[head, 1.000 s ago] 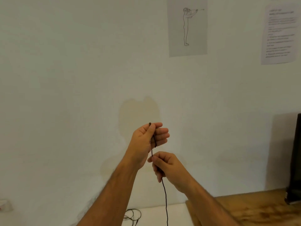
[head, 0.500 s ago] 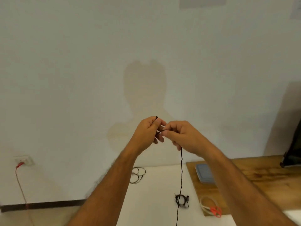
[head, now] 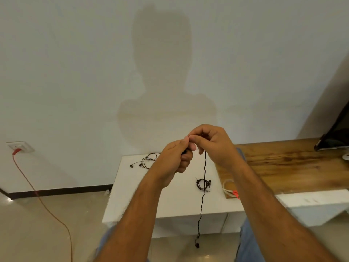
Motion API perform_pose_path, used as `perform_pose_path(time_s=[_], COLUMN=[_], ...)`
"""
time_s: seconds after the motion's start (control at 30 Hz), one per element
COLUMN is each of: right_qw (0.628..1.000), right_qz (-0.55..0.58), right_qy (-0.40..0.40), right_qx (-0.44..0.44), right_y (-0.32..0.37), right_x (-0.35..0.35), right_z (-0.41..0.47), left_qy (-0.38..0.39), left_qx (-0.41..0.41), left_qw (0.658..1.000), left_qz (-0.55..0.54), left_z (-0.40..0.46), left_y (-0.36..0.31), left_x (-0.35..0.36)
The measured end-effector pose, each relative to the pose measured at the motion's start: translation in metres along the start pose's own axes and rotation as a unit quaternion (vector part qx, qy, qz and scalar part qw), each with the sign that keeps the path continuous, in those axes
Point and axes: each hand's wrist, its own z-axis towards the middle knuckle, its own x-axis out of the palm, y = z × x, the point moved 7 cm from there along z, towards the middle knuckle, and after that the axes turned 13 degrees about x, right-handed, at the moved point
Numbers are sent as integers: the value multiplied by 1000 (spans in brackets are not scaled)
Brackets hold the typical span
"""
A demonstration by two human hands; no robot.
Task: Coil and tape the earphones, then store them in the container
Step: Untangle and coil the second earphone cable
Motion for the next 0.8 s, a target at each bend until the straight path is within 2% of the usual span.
perform_pose_path(time_s=[0.2,0.37,0.63,0.8], right_qw=[994,989,988,982], right_qz=[103,121,3,-53], right_qy=[-20,2,76,95], right_qx=[34,80,132,155], right_y=[-31,-53,-65,-68], right_x=[7,24,46,49], right_z=[0,-11,-40,-57], left_qy=[3,-23,-121,-132], left_qx=[1,19,73,85], left_qw=[994,976,970,979], left_qz=[-111,-215,-196,-128], left_z=[-1,2,5,1], left_y=[6,8,7,2], left_x=[7,12,2,-3])
